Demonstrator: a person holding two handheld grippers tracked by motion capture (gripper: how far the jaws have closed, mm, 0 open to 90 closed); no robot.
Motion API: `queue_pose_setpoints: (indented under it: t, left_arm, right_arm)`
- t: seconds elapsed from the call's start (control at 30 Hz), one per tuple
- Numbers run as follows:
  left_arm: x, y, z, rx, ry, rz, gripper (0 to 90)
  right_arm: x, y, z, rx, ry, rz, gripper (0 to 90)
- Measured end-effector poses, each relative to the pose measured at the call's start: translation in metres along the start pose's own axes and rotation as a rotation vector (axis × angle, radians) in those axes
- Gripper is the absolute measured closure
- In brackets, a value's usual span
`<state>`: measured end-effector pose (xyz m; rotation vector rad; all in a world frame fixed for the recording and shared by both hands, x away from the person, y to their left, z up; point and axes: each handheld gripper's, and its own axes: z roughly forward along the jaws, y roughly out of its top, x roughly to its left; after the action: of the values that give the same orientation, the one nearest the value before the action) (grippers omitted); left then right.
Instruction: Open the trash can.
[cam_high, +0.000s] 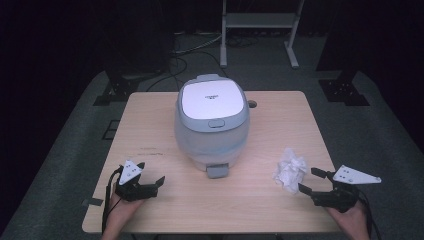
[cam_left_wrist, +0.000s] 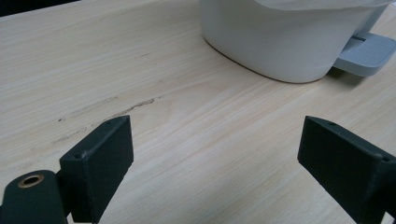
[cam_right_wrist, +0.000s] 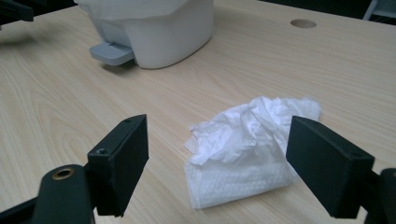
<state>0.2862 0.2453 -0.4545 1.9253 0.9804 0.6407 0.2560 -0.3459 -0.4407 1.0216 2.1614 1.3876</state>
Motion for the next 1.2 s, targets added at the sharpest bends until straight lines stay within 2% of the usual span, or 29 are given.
queue_pose_setpoints:
  t: [0.1,0.37,1.2]
  left_arm:
    - [-0.003,0.001,0.003,-0.003,-0.006,0.013,9.7]
    - [-0.011,0.004,0.005,-0.01,-0.03,0.026,9.7]
    - [-0.013,0.006,0.007,-0.017,-0.033,0.034,9.6]
  right_arm:
    - [-0.003,-0.002,-0.001,-0.006,0.009,0.021,19.9]
    - [-0.003,-0.001,-0.001,-0.015,0.004,0.021,19.9]
    - [-0.004,-0.002,-0.001,-0.012,0.002,0.016,19.9]
